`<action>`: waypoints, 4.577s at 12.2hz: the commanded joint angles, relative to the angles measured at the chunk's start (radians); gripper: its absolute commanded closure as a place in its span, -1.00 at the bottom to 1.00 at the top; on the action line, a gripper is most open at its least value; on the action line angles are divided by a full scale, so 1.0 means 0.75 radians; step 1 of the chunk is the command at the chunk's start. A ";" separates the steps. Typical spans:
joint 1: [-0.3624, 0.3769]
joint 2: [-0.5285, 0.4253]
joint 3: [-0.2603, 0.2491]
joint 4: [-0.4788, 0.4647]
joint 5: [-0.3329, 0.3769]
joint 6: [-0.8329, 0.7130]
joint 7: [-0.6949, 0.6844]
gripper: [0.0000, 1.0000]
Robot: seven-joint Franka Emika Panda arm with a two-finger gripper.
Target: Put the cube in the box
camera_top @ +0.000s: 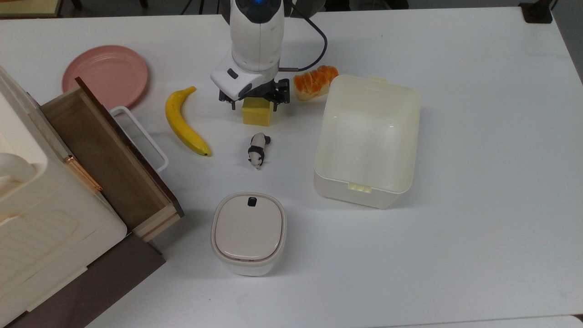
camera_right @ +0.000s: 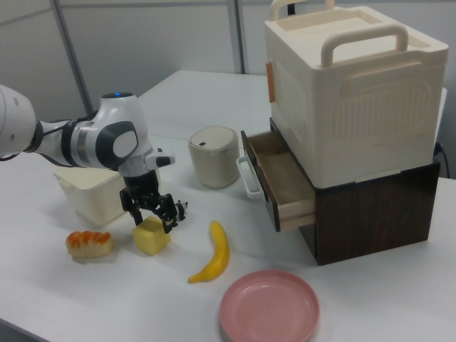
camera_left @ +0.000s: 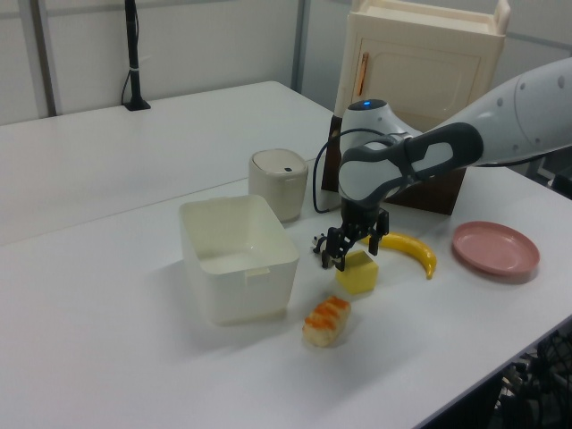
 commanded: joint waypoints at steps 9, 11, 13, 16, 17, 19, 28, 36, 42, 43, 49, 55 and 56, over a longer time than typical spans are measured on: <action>0.013 -0.080 -0.006 -0.011 -0.067 0.016 0.041 0.44; -0.008 -0.155 -0.006 -0.011 -0.067 0.012 0.041 0.42; -0.010 -0.215 -0.006 -0.009 -0.067 0.014 0.045 0.39; 0.002 -0.231 -0.006 0.046 -0.050 0.014 0.063 0.39; 0.008 -0.231 -0.006 0.074 -0.050 0.014 0.092 0.39; 0.041 -0.227 -0.004 0.138 -0.048 0.024 0.147 0.38; 0.125 -0.193 0.137 0.267 0.081 0.032 0.188 0.38; 0.227 -0.107 0.161 0.355 0.058 0.032 0.203 -1.00; 0.219 -0.133 0.161 0.349 0.068 -0.019 0.235 -1.00; 0.213 -0.149 0.161 0.347 0.070 -0.072 0.276 -1.00; 0.086 -0.292 0.159 0.377 0.060 -0.491 0.307 -1.00; -0.059 -0.315 0.143 0.435 0.058 -0.600 0.278 -1.00; -0.071 -0.311 0.141 0.433 0.042 -0.592 0.270 -1.00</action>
